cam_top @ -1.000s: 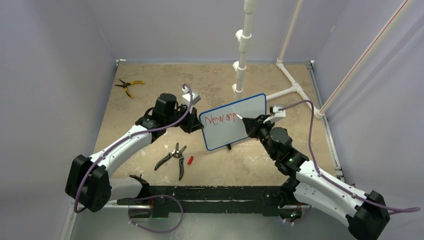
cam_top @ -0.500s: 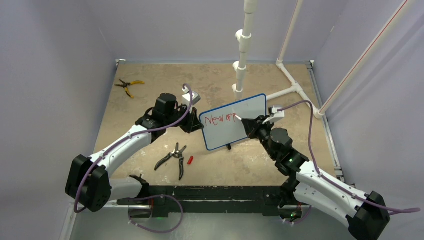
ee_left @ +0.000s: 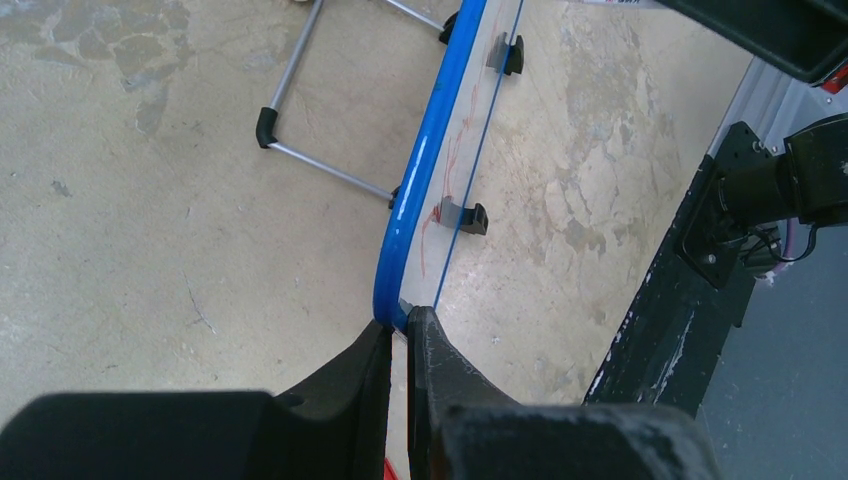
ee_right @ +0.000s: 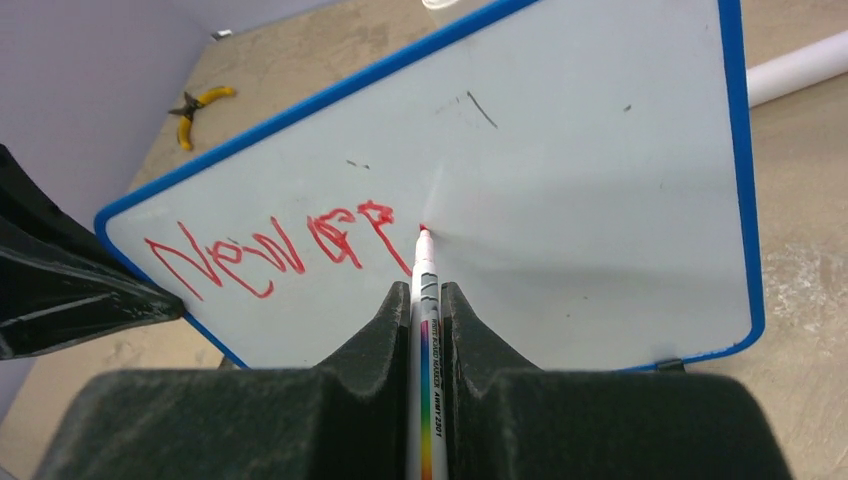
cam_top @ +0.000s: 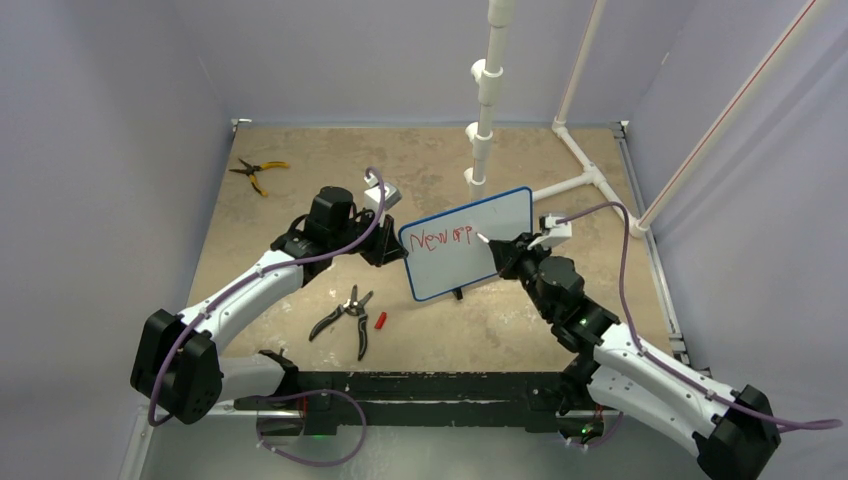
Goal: Write a sentence on the whiteboard
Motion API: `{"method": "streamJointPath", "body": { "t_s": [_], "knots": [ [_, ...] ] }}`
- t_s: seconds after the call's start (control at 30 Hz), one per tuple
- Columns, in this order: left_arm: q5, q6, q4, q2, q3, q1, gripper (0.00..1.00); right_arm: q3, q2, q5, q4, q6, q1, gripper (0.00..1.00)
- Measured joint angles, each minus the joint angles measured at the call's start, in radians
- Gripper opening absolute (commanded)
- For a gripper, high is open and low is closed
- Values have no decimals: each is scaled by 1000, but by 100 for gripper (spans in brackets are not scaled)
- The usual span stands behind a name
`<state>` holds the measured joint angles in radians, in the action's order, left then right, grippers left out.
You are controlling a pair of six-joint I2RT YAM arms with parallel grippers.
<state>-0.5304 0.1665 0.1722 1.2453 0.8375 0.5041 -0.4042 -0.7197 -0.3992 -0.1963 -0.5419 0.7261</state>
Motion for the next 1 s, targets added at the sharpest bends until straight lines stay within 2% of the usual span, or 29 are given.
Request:
{"method": "streamJointPath", "body": {
  "t_s": [0.23,0.5,1.0],
  "knots": [
    [3,6,-2,0,0,-3,0,-5,-41,1,-9,27,1,0],
    [-5,6,-5,0,-2,-2,0,20,56,-2,-68,45,0,0],
    [-6,6,-5,0,-2,-2,0,20,7,6,-95,71,0,0]
  ]
}}
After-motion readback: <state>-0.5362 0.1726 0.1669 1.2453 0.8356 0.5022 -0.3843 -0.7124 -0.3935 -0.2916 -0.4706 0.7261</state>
